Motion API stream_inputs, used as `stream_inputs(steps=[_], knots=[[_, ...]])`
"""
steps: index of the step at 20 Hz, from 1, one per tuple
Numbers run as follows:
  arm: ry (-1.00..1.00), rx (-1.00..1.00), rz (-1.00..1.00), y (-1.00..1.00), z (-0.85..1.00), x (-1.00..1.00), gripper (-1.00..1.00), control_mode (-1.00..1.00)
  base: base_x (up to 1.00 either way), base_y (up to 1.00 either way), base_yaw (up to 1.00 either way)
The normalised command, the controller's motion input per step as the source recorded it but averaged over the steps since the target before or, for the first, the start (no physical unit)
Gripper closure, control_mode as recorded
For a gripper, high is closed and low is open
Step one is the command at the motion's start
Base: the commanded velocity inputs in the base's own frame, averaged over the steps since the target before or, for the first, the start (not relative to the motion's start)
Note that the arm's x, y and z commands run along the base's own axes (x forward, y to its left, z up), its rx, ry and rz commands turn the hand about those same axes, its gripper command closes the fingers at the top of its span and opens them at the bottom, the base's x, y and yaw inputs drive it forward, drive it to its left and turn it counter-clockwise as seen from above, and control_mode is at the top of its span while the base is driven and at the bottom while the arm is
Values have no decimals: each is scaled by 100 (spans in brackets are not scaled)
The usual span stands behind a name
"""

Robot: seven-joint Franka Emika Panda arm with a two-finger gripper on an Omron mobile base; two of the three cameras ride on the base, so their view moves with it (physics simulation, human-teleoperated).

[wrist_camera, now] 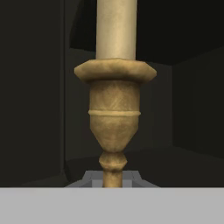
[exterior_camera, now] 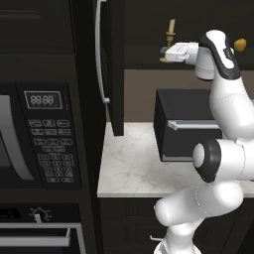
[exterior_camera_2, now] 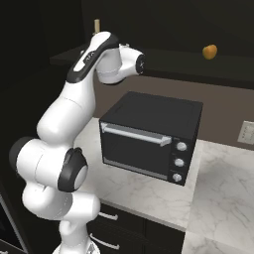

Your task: Pick the candle and candle from the dining table and place them in the open cabinet. Close the cabinet after placing the objects.

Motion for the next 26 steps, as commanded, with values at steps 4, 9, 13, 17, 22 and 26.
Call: stream_inputs(steps=[4, 9, 13, 17, 22, 26], knots=[[0, -1, -7, 0, 0, 28, 100, -100, 0, 0, 0], [0, -5, -18, 0, 0, 25, 100, -100, 0, 0, 0], [0, -3, -23, 0, 0, 25, 100, -100, 0, 0, 0], [3, 0, -18, 0, -4, 18, 100, -100, 0, 0, 0], [9, 0, -15, 0, -11, 16, -100, -100, 0, 0, 0], [7, 0, -14, -6, 0, 4, -100, -100, 0, 0, 0]])
